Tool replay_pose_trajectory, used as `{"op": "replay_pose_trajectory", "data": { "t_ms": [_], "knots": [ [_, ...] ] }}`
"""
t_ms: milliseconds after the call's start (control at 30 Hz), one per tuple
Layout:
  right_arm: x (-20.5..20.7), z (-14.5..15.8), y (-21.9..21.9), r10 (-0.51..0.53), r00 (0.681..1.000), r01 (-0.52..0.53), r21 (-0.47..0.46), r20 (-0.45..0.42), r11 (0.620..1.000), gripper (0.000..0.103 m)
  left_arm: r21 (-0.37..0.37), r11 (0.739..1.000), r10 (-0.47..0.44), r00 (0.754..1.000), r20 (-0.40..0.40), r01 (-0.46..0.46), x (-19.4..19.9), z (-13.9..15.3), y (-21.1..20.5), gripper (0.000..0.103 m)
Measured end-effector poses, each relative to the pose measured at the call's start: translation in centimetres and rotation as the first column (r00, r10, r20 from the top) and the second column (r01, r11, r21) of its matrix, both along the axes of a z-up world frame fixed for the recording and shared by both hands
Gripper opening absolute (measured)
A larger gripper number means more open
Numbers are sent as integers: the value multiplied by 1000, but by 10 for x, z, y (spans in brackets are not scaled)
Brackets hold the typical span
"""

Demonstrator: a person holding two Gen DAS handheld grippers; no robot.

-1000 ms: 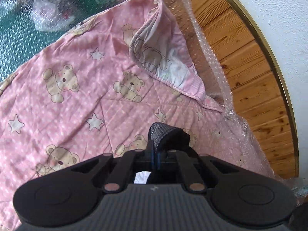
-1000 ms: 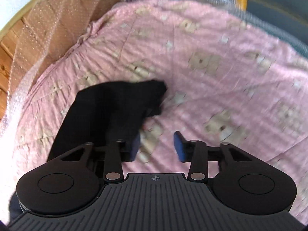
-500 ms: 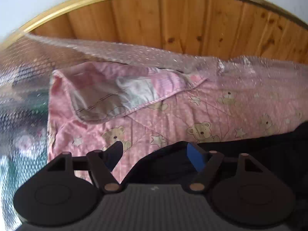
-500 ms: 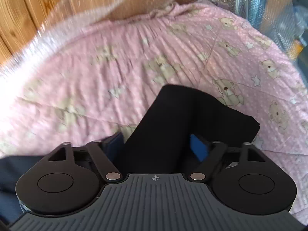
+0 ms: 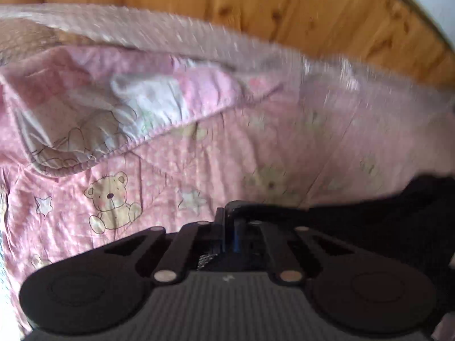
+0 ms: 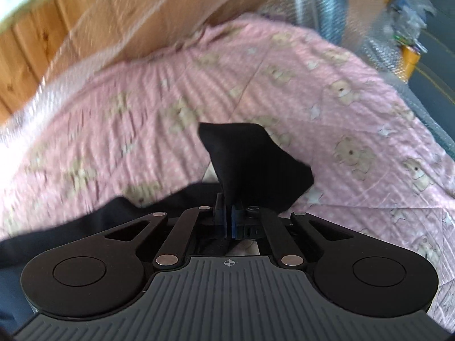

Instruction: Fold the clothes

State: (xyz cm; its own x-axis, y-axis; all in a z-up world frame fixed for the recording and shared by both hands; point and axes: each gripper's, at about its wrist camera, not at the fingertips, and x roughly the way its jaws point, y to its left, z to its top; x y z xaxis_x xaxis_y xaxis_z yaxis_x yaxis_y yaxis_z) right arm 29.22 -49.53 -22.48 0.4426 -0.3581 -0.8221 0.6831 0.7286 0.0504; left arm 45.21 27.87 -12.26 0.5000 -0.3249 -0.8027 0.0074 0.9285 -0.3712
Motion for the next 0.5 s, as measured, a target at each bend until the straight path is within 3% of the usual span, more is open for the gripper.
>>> {"op": "replay_pose_trajectory", "data": {
  "t_ms": [33, 67, 133, 233, 267, 300, 367, 400, 500],
  "knots": [
    [-1, 3, -6, -23, 999, 23, 9, 23, 1000, 0, -148, 982, 126, 990, 57, -116, -8, 28, 19, 5],
    [-3, 6, -12, -46, 998, 45, 18, 45, 999, 0, -307, 924, 267, 959, 96, -227, -18, 57, 40, 5],
    [-5, 12, -25, -93, 992, 90, 37, 90, 995, 0, -481, 781, 505, 856, 111, -398, -50, 88, 68, 5],
    [-9, 20, -44, -163, 974, 154, 70, 154, 986, 0, -510, 676, 614, 789, -10, -532, -55, 57, 79, 6],
    [-11, 23, -50, -187, 967, 175, 82, 175, 981, 0, -528, 665, 589, 805, -64, -528, -48, 35, 74, 9],
    [-12, 26, -56, -210, 958, 195, 95, 196, 976, 0, -516, 678, 560, 822, -99, -524, -41, 14, 66, 10],
    [-14, 29, -68, -256, 940, 234, 121, 225, 965, 3, -437, 708, 559, 818, -133, -555, -38, -11, 52, 14],
    [-15, 17, -70, -271, 944, 249, 133, 189, 959, 13, -435, 723, 545, 830, -122, -538, -41, -17, 47, 18],
    [-43, 4, -69, -329, 925, 302, 156, 190, 940, 20, -430, 745, 541, 839, -59, -510, -70, -16, 37, 38]
  ]
}}
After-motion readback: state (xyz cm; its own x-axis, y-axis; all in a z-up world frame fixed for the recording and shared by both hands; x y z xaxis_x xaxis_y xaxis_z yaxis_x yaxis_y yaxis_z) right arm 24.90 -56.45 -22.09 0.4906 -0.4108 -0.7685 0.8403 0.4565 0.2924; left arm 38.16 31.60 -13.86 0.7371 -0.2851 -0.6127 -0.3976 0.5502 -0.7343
